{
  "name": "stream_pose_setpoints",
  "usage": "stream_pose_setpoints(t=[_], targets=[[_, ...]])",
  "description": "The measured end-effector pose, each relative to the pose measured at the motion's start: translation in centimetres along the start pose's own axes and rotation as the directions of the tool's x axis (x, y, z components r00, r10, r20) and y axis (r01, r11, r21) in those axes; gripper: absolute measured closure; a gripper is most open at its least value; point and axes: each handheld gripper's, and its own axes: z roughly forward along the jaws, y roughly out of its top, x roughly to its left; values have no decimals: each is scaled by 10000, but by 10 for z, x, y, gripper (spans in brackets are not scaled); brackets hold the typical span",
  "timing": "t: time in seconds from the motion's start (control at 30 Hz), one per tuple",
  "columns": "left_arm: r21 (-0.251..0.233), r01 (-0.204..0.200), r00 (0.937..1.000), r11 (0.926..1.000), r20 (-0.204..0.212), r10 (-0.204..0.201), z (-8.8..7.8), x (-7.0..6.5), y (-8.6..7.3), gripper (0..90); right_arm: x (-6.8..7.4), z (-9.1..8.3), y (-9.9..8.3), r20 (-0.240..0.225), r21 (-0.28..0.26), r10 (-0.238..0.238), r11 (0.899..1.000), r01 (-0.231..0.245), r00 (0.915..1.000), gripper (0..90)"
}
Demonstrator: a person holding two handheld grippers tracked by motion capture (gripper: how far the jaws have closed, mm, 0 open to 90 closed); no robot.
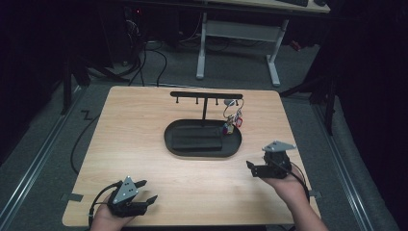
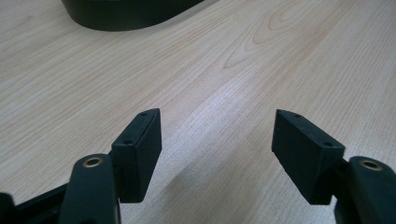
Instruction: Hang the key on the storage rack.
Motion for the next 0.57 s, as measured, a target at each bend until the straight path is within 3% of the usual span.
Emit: stream_pose_setpoints(t=[0.17,0.3,0.37,0.43,0.5,0.57], targets=[[33,102,9999,9999,-19,-102,1,1,-1,338,8,3,-44,46,-695,581,9959,-577,9983,160],[90,140,9999,9999,15,-141,3,1,-2,338,16,1,-72,84,-1066,786,9913,-772,9969,160],[130,177,9998,9998,31,-177,4,1,-2,338,23,-3,-91,-15,-1706,1185,9784,-1170,9930,159],[99,230,9997,9997,52,-231,5,2,-2,338,26,-11,-93,-278,-1626,1116,9800,-1147,9934,153],[154,202,9998,9997,32,-203,6,1,-2,338,27,-15,-95,-9,-2032,927,9749,-909,9957,154],[177,208,9998,9996,25,-208,6,1,-2,337,24,-14,-96,-42,-1940,1124,9747,-1111,9937,154]])
